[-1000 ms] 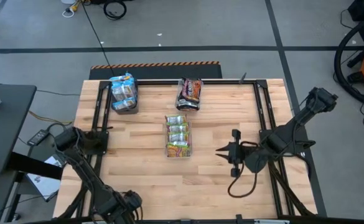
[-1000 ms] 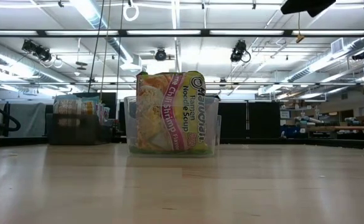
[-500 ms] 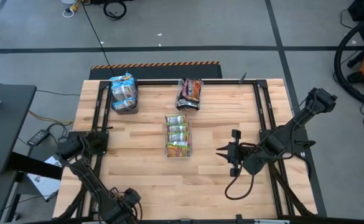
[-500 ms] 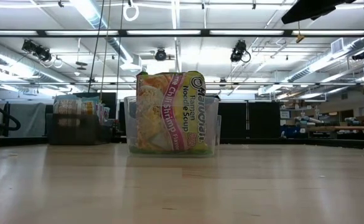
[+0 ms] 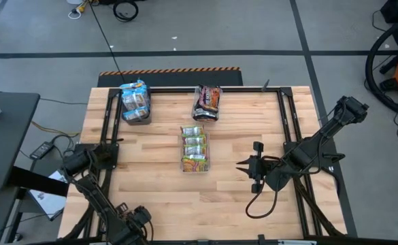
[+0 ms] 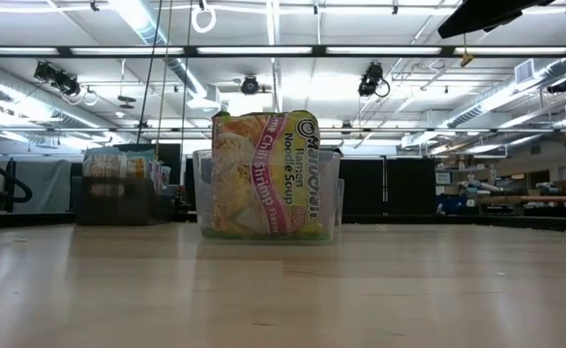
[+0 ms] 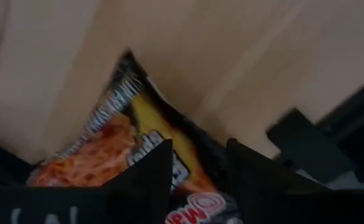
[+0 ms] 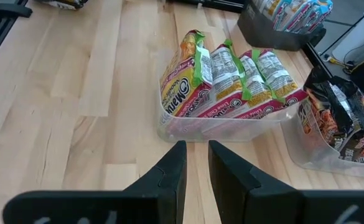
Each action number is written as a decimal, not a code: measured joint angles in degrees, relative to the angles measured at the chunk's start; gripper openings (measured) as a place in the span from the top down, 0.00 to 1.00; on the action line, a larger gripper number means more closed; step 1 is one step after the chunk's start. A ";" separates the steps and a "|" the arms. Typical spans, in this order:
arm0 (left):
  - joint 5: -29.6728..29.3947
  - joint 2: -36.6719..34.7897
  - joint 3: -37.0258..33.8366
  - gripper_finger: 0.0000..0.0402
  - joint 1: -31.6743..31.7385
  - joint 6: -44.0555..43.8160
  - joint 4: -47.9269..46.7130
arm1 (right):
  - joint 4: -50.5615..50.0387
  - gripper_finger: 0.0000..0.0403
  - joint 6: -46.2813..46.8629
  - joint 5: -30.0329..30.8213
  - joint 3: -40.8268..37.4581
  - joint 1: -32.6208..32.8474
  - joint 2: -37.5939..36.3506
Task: Sort Maruchan noodles
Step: Put the black noodle pack into the top transparent bin
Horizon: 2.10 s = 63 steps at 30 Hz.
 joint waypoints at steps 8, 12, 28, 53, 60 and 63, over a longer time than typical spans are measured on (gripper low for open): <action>1.05 1.48 -0.09 0.62 -0.04 2.00 -3.97 | 0.00 0.82 0.00 -0.26 0.00 -0.22 0.00; 1.33 2.90 0.11 0.62 -0.21 4.66 -0.75 | 0.00 0.82 0.00 -1.40 0.00 -0.22 -0.02; -3.44 3.83 0.00 0.97 0.43 8.12 -5.56 | -0.02 0.82 -2.20 -1.33 0.00 -0.37 -0.06; -52.98 -22.79 6.05 1.00 15.80 11.31 -4.59 | -0.05 0.82 -0.90 -4.08 0.00 4.33 -7.26; -57.52 -22.64 6.10 0.99 30.21 32.08 15.29 | -2.42 0.82 -0.04 3.42 0.00 1.18 -7.37; -57.59 -22.09 5.26 0.99 37.96 38.08 22.87 | -3.56 0.82 0.42 4.45 0.00 -0.79 -7.62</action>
